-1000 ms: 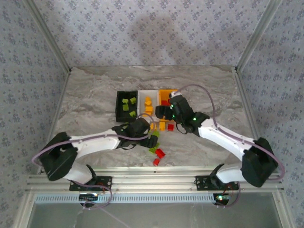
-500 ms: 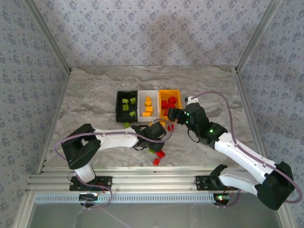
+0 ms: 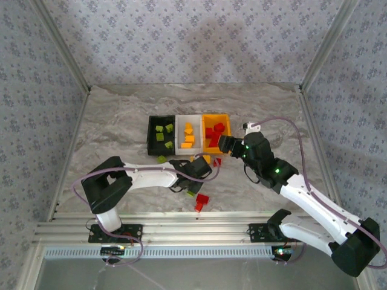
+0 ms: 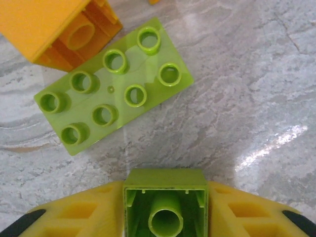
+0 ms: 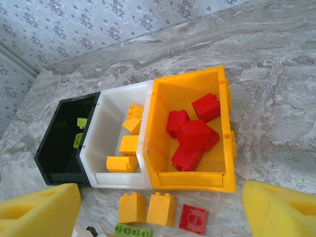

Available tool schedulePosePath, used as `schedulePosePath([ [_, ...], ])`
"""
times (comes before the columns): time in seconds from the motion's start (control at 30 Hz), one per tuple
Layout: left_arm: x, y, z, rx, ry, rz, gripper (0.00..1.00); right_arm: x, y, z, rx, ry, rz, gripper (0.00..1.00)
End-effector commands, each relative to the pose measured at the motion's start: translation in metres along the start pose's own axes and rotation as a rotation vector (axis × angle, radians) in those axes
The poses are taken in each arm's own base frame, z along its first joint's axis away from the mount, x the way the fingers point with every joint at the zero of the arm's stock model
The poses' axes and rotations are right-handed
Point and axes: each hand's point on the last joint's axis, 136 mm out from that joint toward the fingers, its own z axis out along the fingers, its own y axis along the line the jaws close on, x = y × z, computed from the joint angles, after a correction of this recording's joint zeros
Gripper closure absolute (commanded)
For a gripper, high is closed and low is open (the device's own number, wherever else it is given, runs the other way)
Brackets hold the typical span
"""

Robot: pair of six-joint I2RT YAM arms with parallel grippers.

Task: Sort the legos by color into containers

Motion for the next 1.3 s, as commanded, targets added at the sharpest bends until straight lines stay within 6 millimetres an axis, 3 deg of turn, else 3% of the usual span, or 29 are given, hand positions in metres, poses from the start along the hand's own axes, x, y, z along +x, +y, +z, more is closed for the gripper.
schedulePosePath([
  [0.0, -0.004, 0.004, -0.005, -0.020, -0.016, -0.003, 0.62, -0.003, -0.007, -0.002, 0.029, -0.015, 0.010, 0.13],
  [0.17, -0.019, 0.015, -0.028, -0.017, -0.104, -0.054, 0.67, -0.002, -0.009, -0.001, 0.041, -0.012, 0.014, 0.13],
  [0.3, -0.038, 0.041, -0.063, 0.006, -0.209, -0.162, 0.69, 0.001, -0.011, 0.001, 0.045, -0.005, 0.020, 0.13],
  [0.37, -0.049, 0.063, -0.082, 0.011, -0.272, -0.241, 0.69, 0.004, -0.012, 0.003, 0.047, 0.003, 0.022, 0.13],
  [0.53, -0.079, 0.150, -0.113, -0.017, -0.402, -0.522, 0.69, 0.012, -0.014, 0.010, 0.054, 0.024, 0.027, 0.13],
  [0.63, -0.101, 0.187, -0.111, -0.016, -0.444, -0.634, 0.68, 0.017, -0.015, 0.013, 0.058, 0.043, 0.021, 0.13],
  [0.8, -0.127, 0.227, -0.080, -0.002, -0.407, -0.749, 0.70, 0.029, -0.016, 0.013, 0.058, 0.088, 0.011, 0.13],
  [0.93, -0.142, 0.240, -0.063, -0.003, -0.393, -0.785, 0.66, 0.049, -0.021, 0.013, 0.063, 0.156, -0.007, 0.13],
  [1.07, -0.152, 0.241, -0.053, 0.005, -0.373, -0.797, 0.46, 0.074, -0.023, 0.012, 0.060, 0.227, -0.003, 0.13],
  [1.13, -0.158, 0.240, -0.057, 0.023, -0.388, -0.807, 0.35, 0.089, -0.023, 0.012, 0.049, 0.275, -0.018, 0.12],
  [1.27, -0.169, 0.232, -0.081, 0.078, -0.442, -0.804, 0.24, 0.117, -0.015, 0.012, 0.021, 0.365, -0.063, 0.12],
])
